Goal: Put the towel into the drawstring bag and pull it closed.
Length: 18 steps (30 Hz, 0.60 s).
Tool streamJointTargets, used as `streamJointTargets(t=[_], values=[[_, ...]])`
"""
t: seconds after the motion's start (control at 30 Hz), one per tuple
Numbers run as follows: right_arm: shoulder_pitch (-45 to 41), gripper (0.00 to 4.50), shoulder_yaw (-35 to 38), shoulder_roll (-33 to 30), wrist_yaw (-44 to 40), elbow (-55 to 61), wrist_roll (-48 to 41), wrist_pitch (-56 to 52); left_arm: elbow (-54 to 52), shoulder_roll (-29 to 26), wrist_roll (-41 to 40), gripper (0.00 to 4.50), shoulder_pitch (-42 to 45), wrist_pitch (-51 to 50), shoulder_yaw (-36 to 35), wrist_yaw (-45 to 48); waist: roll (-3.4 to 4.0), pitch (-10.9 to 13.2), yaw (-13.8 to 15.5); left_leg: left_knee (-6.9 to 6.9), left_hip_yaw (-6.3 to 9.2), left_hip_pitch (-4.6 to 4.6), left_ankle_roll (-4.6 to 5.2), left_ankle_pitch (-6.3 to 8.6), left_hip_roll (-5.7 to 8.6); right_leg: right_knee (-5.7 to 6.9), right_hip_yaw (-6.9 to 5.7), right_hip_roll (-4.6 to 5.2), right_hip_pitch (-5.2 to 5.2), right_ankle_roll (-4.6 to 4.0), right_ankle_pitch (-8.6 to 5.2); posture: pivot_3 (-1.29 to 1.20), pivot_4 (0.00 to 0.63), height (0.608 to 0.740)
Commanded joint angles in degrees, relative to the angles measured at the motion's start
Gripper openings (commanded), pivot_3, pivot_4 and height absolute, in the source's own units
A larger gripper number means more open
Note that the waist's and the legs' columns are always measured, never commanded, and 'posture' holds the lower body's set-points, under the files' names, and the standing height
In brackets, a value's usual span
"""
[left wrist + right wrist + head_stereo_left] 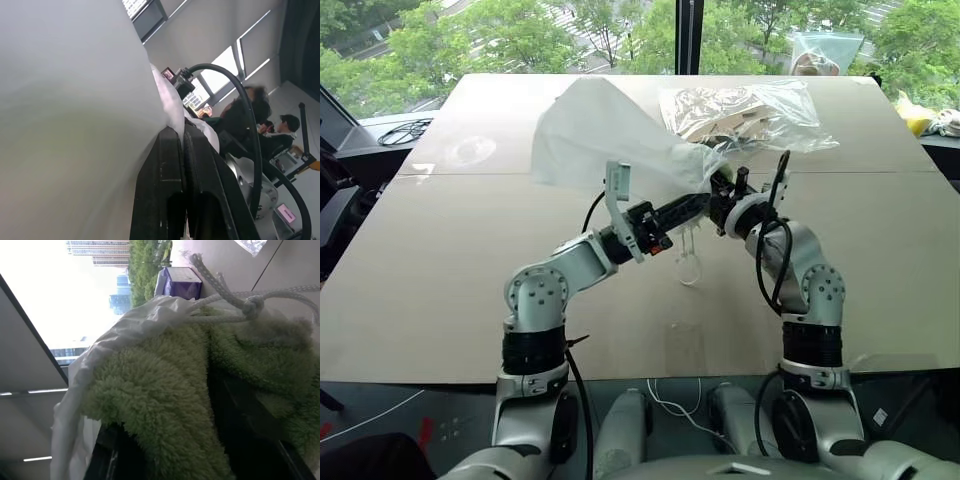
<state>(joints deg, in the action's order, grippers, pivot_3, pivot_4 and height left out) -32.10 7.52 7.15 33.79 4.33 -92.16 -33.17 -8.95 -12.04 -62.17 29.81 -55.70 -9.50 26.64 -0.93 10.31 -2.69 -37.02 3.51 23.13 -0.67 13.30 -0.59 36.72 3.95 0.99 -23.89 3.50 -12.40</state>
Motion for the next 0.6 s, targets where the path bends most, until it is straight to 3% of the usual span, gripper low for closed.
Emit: streamJointTargets(t=[0.03,0.17,0.37,0.6], values=[[-0.7,2.89,-3.4,-6.1,-3.2,3.8,5.5,-6.1,0.7,-2.8,2.5,0.00,0.9,2.9,-0.3,3.3,0.00,0.0,0.1,0.00,0.00,0.03,0.00,0.00,0.00,0.00,0.00,0.00,-0.03,0.00,0.00,0.00,0.150,0.740],[-0.1,2.89,-5.4,-12.5,-8.2,5.2,9.5,-11.2,2.9,-5.3,4.4,0.00,0.6,4.3,-0.4,6.1,0.00,0.0,0.2,-0.05,0.02,0.37,0.00,0.00,0.01,0.00,-0.01,0.01,-0.34,-0.02,0.02,0.00,0.150,0.740],[2.0,2.89,-8.1,-20.6,-20.2,8.7,19.4,-14.3,5.3,-4.2,4.3,0.00,1.8,5.9,-2.1,6.7,0.00,0.0,0.3,-0.08,0.00,0.76,0.00,0.00,0.02,0.01,-0.02,0.02,-0.69,0.03,0.26,0.00,0.150,0.740],[4.7,2.89,-9.3,-23.9,-28.6,12.7,21.9,-18.3,5.6,-4.2,4.7,0.00,1.2,5.3,-2.0,7.6,-0.01,0.0,0.2,-0.08,-0.04,0.72,0.01,0.00,0.00,0.03,0.01,0.00,-0.71,0.15,0.20,0.00,0.150,0.740]])
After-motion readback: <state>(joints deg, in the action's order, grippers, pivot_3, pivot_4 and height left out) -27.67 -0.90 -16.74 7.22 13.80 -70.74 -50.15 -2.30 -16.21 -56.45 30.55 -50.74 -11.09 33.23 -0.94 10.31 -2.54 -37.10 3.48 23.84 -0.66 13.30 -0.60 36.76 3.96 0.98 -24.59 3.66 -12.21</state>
